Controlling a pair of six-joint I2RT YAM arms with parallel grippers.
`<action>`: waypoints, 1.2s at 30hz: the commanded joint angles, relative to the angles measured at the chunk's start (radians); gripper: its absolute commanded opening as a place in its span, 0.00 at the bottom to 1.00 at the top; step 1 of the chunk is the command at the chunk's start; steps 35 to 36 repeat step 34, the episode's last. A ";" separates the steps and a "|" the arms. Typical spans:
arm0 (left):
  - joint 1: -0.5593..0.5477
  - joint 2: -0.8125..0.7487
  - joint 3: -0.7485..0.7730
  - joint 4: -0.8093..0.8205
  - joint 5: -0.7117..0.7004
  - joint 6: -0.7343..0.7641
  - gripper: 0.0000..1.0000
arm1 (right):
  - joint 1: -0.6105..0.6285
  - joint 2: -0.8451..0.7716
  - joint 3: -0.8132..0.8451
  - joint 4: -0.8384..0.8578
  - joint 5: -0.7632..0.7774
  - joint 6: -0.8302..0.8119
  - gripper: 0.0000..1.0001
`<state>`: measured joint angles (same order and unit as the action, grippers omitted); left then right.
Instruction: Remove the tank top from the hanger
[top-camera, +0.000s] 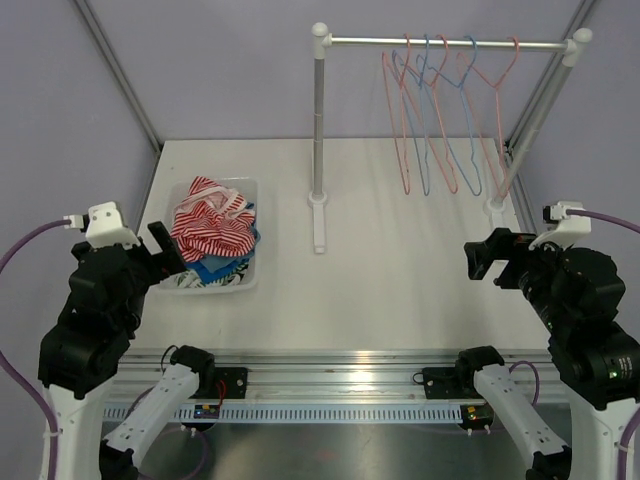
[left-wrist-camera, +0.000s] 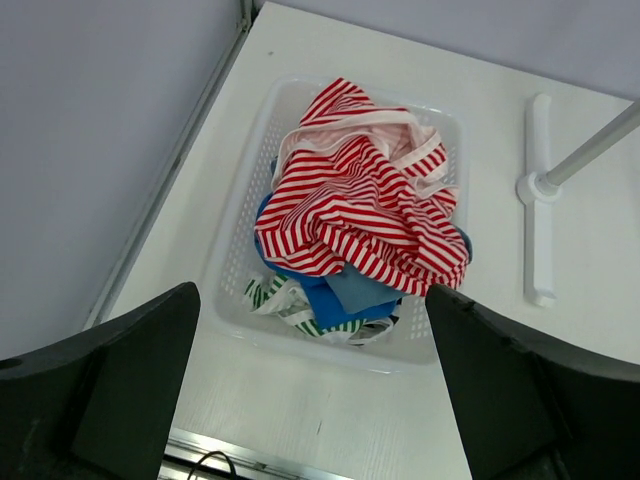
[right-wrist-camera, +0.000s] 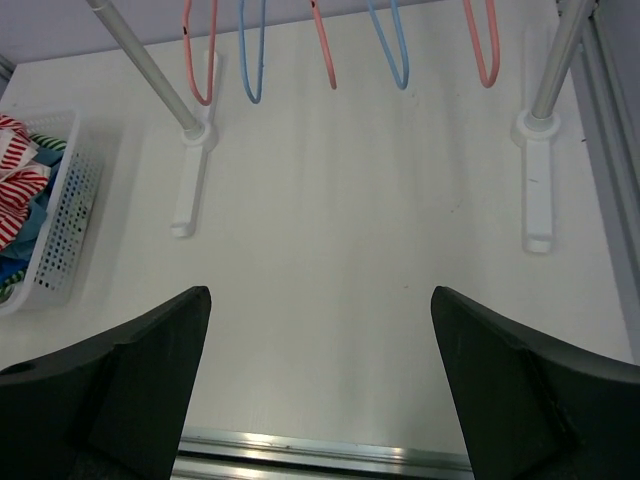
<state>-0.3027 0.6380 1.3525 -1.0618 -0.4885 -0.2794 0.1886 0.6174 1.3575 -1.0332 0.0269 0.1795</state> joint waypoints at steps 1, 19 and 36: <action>-0.001 -0.078 -0.087 -0.011 -0.006 -0.006 0.99 | 0.012 -0.028 0.017 -0.024 0.111 -0.037 1.00; -0.003 -0.348 -0.254 0.032 0.123 0.019 0.99 | 0.023 -0.079 0.018 -0.028 0.102 -0.060 1.00; -0.003 -0.293 -0.277 0.094 0.154 0.025 0.99 | 0.022 -0.042 -0.014 -0.004 0.134 -0.061 0.99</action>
